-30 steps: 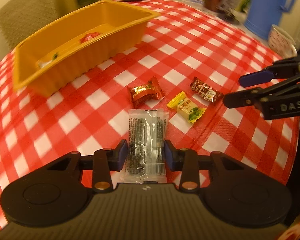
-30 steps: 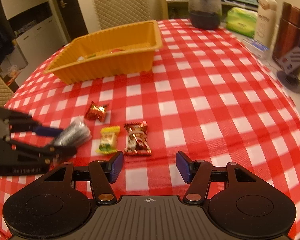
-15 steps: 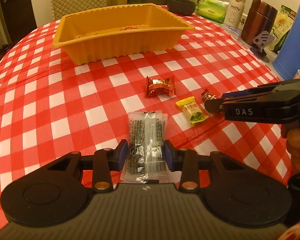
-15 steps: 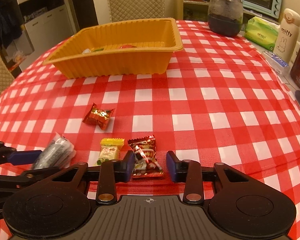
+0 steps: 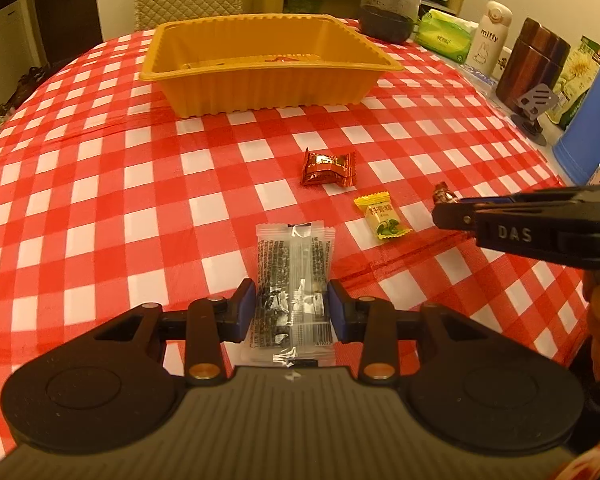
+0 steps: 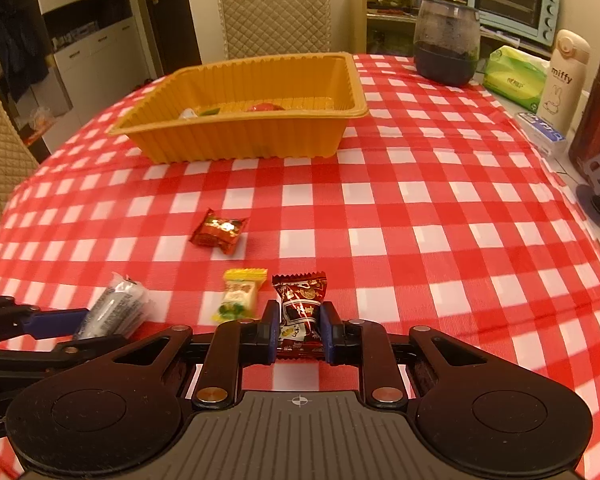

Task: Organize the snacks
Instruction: 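Grasp the clear stick packet with the left tool while the right tool grasps the brown chocolate packet, then carry the clear packet and chocolate packet over the orange tray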

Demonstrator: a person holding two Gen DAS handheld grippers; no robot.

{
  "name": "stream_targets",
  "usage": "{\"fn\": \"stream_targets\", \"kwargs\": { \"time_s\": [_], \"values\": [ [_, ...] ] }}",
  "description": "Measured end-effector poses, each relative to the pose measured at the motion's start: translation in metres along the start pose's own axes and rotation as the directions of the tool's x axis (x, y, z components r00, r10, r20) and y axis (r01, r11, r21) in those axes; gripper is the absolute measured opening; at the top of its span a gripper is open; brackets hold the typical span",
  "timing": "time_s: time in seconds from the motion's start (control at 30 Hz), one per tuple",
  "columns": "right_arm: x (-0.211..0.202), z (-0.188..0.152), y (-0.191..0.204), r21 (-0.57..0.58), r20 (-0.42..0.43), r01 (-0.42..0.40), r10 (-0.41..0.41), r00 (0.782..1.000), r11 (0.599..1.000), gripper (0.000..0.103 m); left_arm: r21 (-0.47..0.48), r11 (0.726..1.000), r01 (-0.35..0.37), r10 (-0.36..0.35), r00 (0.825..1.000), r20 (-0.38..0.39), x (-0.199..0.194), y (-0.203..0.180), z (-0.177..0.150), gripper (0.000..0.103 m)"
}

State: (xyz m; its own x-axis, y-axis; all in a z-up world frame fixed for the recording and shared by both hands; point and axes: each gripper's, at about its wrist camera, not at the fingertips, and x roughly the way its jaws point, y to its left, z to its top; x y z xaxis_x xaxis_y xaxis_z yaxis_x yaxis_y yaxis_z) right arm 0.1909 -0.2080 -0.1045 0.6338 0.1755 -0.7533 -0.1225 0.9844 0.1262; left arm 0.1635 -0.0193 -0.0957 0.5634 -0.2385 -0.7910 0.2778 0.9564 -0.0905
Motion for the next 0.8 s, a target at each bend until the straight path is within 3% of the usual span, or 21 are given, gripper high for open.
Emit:
{"fn": "stream_targets", "kwargs": {
  "time_s": [0.8],
  "values": [
    [-0.068, -0.013, 0.031, -0.021, 0.043, -0.054, 0.054, 0.998, 0.998, 0.021, -0.064, 0.997, -0.052, 0.055, 0.998, 0.044, -0.068, -0.007, -0.014, 0.035]
  ]
}}
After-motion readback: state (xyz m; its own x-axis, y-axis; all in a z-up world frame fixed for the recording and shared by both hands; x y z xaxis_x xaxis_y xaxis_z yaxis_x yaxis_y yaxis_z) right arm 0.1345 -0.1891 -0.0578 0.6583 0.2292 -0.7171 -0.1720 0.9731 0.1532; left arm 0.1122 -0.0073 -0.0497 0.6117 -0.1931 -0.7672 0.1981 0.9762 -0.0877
